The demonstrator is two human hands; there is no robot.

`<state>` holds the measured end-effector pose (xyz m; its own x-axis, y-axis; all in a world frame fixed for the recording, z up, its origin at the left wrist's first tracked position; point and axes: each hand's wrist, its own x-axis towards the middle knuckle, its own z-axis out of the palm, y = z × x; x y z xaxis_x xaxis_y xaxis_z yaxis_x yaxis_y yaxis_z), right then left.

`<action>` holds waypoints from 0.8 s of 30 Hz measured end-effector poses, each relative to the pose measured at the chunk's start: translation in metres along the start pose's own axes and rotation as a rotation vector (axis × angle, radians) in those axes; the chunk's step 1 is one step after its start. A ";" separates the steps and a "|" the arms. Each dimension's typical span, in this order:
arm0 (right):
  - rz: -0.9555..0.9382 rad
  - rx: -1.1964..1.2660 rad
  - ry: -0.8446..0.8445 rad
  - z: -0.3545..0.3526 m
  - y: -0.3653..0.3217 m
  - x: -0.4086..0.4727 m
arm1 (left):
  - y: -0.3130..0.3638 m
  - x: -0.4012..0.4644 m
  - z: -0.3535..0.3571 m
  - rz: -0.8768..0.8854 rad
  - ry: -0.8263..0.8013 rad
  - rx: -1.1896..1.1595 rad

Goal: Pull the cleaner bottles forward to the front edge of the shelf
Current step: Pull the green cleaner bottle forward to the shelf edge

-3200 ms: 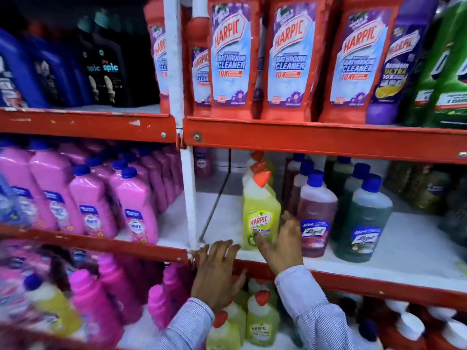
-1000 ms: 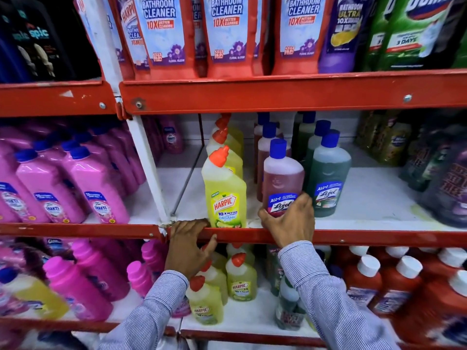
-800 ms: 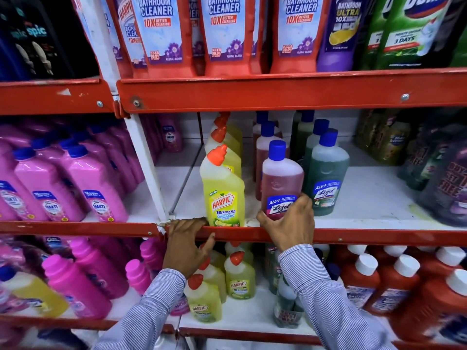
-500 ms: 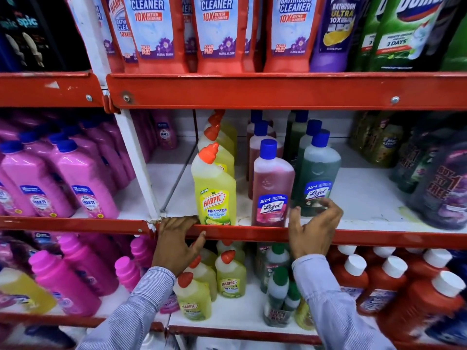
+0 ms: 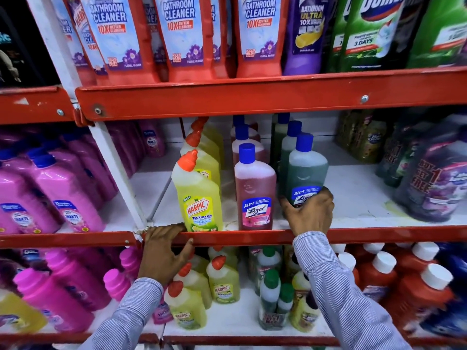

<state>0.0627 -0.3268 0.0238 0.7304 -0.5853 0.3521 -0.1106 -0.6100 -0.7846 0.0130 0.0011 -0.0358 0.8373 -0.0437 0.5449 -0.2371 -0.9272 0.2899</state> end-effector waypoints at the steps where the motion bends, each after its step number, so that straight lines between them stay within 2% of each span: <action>1: -0.007 -0.010 0.012 -0.002 0.001 -0.002 | 0.000 0.000 0.000 -0.003 0.004 0.002; 6: -0.014 -0.009 0.061 -0.013 0.005 -0.010 | 0.005 0.000 0.000 0.013 0.057 0.007; 18: -0.014 0.023 0.055 -0.025 0.011 -0.025 | 0.003 -0.002 0.000 -0.043 0.006 -0.007; 21: -0.064 0.137 0.217 -0.030 0.006 -0.037 | 0.003 -0.001 0.000 -0.044 -0.009 -0.006; 24: -0.293 0.355 0.437 -0.038 -0.011 -0.063 | 0.001 -0.002 0.000 -0.030 -0.033 -0.019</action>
<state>-0.0073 -0.3036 0.0292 0.3451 -0.6307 0.6950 0.3369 -0.6079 -0.7190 0.0111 0.0006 -0.0362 0.8600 -0.0282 0.5095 -0.2201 -0.9213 0.3206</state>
